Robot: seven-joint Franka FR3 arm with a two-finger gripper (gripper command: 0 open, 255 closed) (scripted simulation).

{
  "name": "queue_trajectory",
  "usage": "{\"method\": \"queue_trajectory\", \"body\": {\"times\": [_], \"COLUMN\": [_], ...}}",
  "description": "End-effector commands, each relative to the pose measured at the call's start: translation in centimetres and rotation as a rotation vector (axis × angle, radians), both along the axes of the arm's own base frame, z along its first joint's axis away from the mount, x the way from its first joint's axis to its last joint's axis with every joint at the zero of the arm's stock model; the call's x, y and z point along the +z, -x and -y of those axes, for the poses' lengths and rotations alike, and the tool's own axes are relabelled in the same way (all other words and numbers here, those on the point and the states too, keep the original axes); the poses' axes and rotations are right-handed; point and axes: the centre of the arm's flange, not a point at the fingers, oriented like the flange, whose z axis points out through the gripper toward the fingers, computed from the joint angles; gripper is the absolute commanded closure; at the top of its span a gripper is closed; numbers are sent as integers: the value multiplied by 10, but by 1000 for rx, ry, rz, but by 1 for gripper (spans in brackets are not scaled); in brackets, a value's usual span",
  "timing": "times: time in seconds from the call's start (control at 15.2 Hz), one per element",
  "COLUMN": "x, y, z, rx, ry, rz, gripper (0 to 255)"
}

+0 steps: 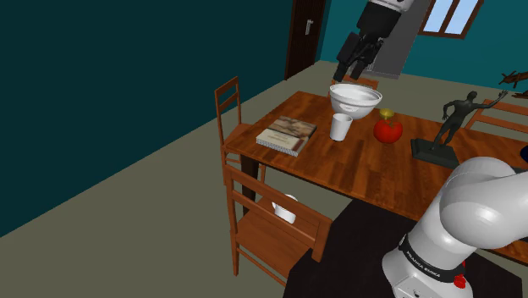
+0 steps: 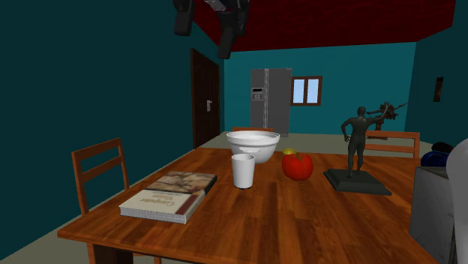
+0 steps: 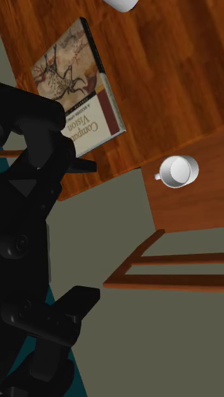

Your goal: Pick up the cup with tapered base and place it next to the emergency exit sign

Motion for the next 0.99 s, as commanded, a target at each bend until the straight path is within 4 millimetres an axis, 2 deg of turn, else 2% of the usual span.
{"method": "queue_trajectory", "body": {"times": [0.0, 0.92], "x": [0, -110], "y": [0, -53], "z": [0, 129], "rx": [0, 39], "ry": [0, 74], "rz": [0, -32], "gripper": [0, 0]}}
